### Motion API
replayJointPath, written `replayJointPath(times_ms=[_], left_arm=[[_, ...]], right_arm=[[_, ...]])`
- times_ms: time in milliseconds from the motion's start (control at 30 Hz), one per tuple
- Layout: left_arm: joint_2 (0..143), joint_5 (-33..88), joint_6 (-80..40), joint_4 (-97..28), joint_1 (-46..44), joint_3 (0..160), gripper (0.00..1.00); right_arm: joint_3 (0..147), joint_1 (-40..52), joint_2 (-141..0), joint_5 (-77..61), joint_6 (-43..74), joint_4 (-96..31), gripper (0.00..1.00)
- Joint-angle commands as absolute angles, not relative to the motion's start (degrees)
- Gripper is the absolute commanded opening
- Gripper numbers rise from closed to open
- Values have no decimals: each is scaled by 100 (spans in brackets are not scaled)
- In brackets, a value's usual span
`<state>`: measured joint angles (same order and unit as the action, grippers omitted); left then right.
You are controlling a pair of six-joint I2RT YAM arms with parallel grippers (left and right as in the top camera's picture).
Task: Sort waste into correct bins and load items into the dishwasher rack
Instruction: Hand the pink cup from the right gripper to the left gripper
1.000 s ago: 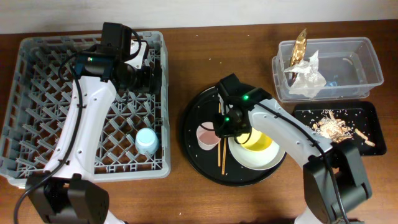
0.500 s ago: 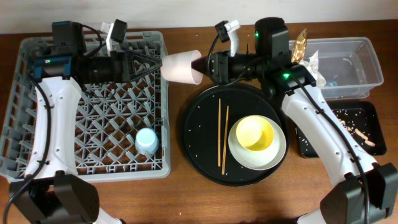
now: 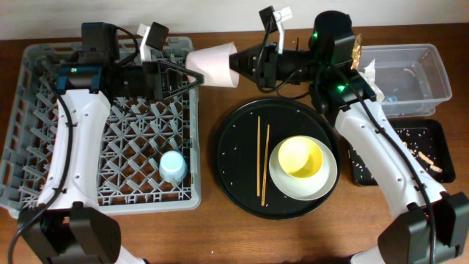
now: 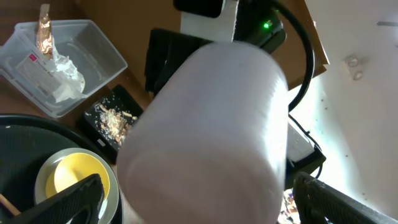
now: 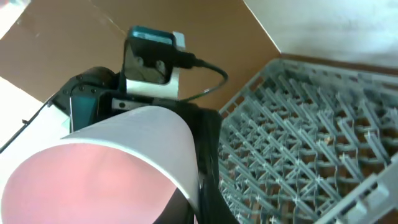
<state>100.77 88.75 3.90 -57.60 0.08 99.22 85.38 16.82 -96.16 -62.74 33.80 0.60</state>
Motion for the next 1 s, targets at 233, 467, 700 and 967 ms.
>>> replayJointPath(times_ms=[233,467,700,967], left_arm=[[10092,9019,419,-5767,16,9981,82],[10092,9019,419,-5767,16,9981,82],[10092,9019,419,-5769,16,9981,89],[10092,9019,421,-5743,222,9981,76]], right_arm=[[8593,2257,-9977,-5708,3199,71,4],[8593,2329,-9988,-5030,3199,91,6],[8593,2331,-10066,-5015,3199,513,4],[8593,2244,-10077,-5137,3170,-69,70]])
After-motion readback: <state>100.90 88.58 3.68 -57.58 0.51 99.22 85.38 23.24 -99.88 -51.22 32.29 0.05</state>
